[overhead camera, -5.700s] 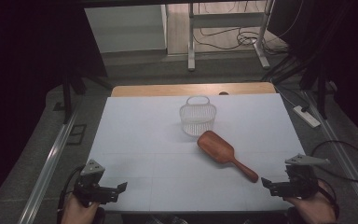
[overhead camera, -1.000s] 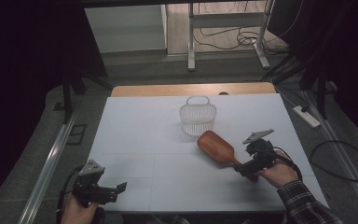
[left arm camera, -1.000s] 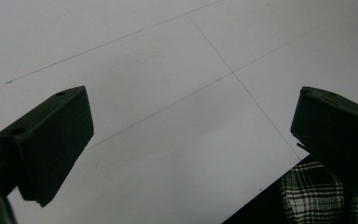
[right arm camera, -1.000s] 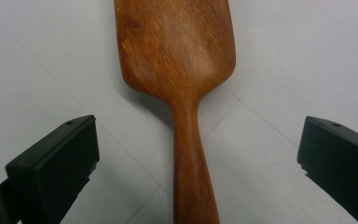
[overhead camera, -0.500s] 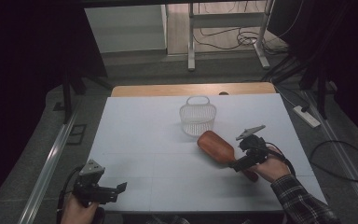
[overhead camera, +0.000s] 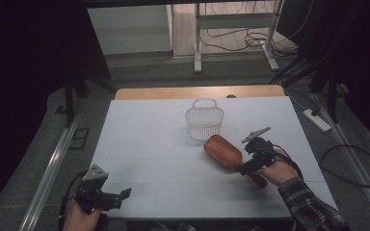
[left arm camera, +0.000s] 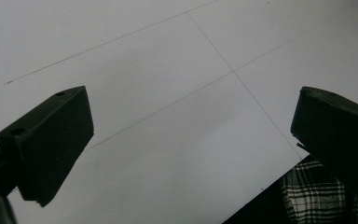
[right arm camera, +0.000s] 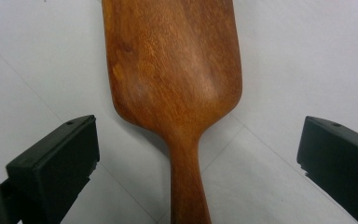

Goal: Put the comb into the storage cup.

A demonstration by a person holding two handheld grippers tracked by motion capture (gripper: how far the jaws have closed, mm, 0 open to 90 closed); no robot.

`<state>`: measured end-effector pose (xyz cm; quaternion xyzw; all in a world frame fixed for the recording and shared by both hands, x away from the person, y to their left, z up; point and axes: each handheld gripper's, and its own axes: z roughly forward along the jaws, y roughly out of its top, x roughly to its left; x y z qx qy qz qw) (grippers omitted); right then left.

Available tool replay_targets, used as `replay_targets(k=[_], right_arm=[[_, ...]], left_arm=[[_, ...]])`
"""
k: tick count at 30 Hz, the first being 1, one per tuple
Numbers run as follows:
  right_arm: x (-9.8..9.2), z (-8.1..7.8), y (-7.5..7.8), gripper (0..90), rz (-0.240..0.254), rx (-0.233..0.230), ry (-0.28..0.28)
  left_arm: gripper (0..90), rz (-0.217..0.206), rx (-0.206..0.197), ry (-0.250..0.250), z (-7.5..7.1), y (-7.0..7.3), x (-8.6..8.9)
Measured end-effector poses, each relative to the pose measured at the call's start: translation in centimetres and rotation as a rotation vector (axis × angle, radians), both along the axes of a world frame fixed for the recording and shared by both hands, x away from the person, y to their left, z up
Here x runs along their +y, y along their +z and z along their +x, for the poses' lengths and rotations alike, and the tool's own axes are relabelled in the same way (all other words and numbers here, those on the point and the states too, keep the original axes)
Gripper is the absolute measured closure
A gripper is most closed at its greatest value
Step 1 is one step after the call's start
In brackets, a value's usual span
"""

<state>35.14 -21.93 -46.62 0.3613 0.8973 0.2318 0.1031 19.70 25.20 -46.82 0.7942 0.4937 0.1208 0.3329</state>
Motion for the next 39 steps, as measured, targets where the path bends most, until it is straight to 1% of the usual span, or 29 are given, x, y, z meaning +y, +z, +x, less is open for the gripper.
replay_targets(k=[3, 5, 8, 12, 14, 17, 19, 22, 23, 26, 32, 33, 39], right_arm=[[0.3, -0.2, -0.2, 0.0, -0.016, 0.005, 0.015], [0.4, -0.3, -0.3, 0.0, -0.02, 0.006, 0.015], [0.4, -0.2, -0.5, 0.0, -0.025, 0.009, -0.001], [0.2, -0.2, -0.9, 0.0, -0.033, 0.016, -0.006], [0.2, -0.2, -1.1, 0.0, -0.032, 0.024, -0.005], [0.2, -0.3, -1.5, 0.0, -0.057, 0.026, 0.002], [0.1, -0.4, -1.7, 0.0, -0.049, 0.035, 0.006], [0.1, -0.4, -1.9, 0.0, -0.057, 0.036, 0.005], [0.1, -0.4, -2.0, 0.0, -0.064, 0.046, 0.004], [0.0, -0.3, -2.4, 0.0, -0.072, 0.054, 0.005], [0.0, -0.2, -2.7, 0.0, -0.092, 0.056, 0.002], [0.0, -0.1, -2.9, 0.0, -0.099, 0.062, 0.005], [0.0, -0.1, -3.0, 0.0, -0.107, 0.067, 0.002]], left_arm=[[0.1, -0.001, 0.0, 0.0, 0.0, 0.0, 0.0], [0.1, 0.0, 0.0, -0.001, 0.0, 0.0, 0.0], [0.1, 0.0, 0.0, -0.001, 0.0, 0.0, 0.0], [0.1, 0.002, -0.001, -0.002, 0.0, 0.0, 0.0], [0.1, 0.002, -0.001, -0.002, 0.0, 0.0, 0.0], [0.1, 0.004, -0.002, -0.003, 0.0, 0.0, 0.0], [0.1, 0.006, -0.002, -0.004, 0.0, 0.0, -0.1], [0.2, 0.006, -0.001, -0.005, 0.0, 0.0, -0.1], [0.1, 0.007, -0.001, -0.006, 0.0, 0.0, -0.1], [0.2, 0.009, -0.001, -0.007, 0.0, 0.0, -0.1], [0.1, 0.011, -0.002, -0.009, 0.0, 0.0, -0.1], [0.1, 0.011, -0.002, -0.009, 0.0, 0.0, -0.1], [0.1, 0.014, -0.002, -0.011, 0.0, 0.0, -0.1]])
